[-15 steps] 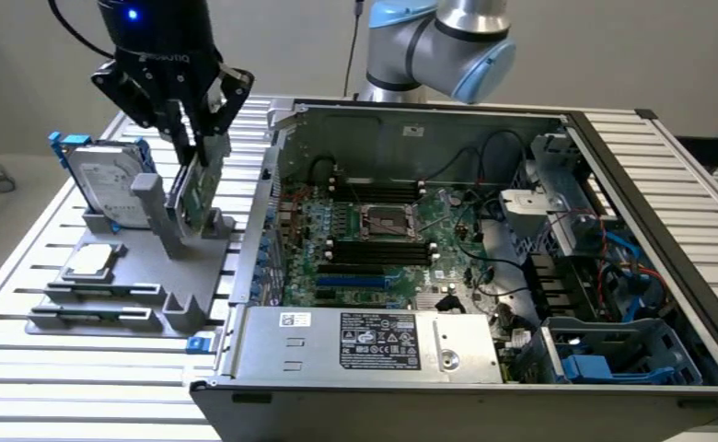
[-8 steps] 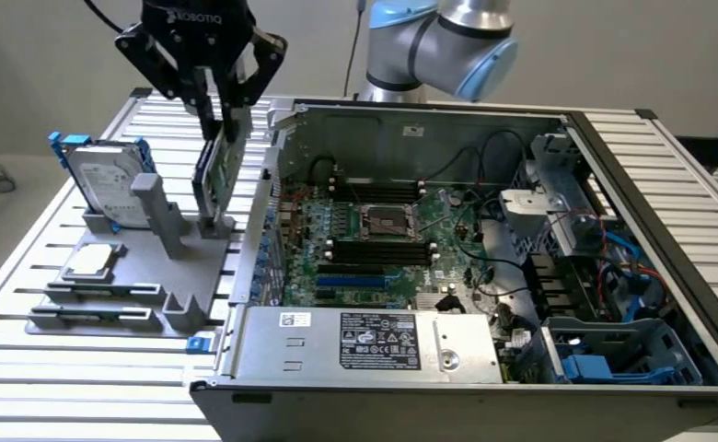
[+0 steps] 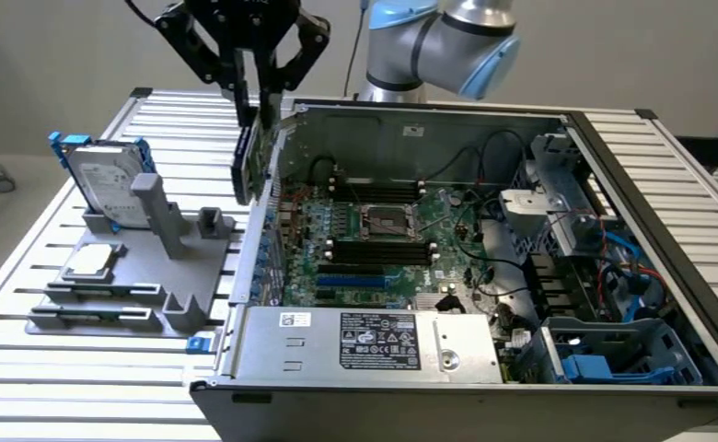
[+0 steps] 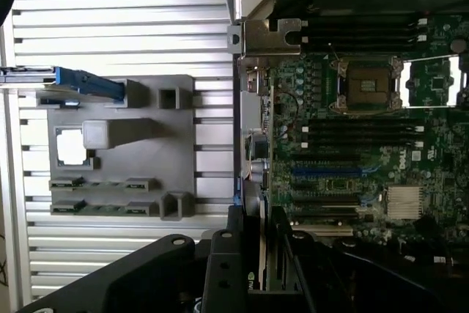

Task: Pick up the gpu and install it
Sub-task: 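Pick up the gpu and move the gpu toward the slot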

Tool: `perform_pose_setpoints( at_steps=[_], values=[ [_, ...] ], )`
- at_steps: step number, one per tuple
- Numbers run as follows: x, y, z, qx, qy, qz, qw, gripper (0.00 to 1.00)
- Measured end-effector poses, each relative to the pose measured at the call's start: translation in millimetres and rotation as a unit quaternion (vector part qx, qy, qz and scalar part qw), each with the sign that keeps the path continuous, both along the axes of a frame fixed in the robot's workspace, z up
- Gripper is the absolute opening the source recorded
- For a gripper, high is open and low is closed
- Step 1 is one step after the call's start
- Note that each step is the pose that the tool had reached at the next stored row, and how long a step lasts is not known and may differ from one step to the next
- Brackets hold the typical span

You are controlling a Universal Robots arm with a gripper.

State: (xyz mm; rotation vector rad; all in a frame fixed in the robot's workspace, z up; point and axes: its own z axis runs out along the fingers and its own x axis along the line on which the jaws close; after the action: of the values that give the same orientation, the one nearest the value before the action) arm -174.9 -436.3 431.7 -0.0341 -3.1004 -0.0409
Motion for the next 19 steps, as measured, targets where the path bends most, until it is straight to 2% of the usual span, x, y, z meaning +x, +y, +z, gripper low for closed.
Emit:
perform_pose_setpoints(
  at_steps=[2, 6, 19],
  values=[
    [9.0, -0.2, -0.1, 0.0011, 0.0000, 0.000, 1.0000, 0.26],
    [27.1, -0.4, -2.2, 0.0013, 0.0008, 0.000, 1.0000, 0.26],
    [86.5, -0.5, -25.5, 0.0005, 0.0010, 0.000, 1.0000, 0.26]
  ],
)
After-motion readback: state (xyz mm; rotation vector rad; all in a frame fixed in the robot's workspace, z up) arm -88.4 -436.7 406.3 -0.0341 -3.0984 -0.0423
